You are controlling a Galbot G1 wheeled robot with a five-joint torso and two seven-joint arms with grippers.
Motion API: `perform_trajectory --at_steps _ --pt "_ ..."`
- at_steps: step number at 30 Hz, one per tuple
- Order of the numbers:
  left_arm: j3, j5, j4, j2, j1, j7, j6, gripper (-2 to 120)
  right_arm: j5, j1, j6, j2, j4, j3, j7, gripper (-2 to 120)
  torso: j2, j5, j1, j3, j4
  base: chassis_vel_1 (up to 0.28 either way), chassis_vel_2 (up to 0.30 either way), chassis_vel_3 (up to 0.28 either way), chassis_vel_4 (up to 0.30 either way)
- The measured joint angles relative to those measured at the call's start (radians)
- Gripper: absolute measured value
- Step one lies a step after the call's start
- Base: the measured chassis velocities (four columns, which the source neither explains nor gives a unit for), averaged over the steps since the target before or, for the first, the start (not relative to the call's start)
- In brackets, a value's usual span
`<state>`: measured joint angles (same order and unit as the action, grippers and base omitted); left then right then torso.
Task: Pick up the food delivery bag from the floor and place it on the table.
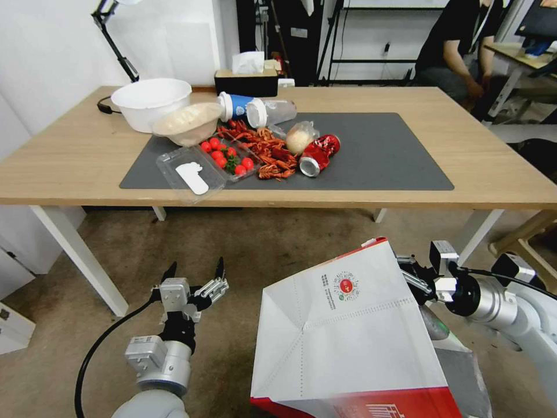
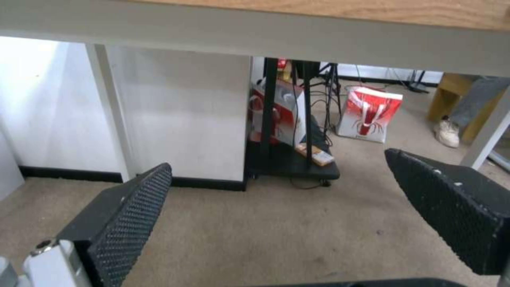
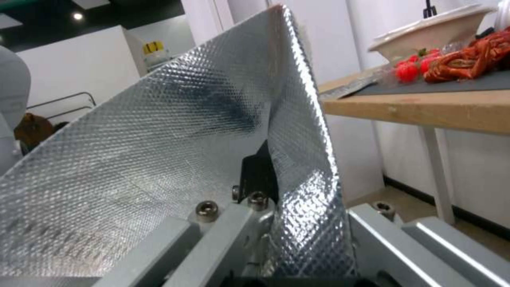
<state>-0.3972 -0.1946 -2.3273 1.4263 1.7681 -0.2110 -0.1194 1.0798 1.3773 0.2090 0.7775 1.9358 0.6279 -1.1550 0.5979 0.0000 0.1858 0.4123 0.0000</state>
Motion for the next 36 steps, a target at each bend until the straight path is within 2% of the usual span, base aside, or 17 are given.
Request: perform_trajectory --at_steps 25,36 --pt "-0.002 -0.001 0.001 -0.004 -0.001 0.0 0.001 100 0.0 0.003 -0.003 -0.002 0.0 0.003 0.001 0 0.051 0.0 0.02 0.031 0.0 0.0 0.0 0.0 0.0" --pt "0.001 -0.002 0.003 -0.003 -0.002 0.001 0.0 100 0.002 0.012 -0.001 -0.004 0.01 0.004 0.002 0 0.114 0.0 0.046 0.069 0.0 0.0 0.0 0.0 0.0"
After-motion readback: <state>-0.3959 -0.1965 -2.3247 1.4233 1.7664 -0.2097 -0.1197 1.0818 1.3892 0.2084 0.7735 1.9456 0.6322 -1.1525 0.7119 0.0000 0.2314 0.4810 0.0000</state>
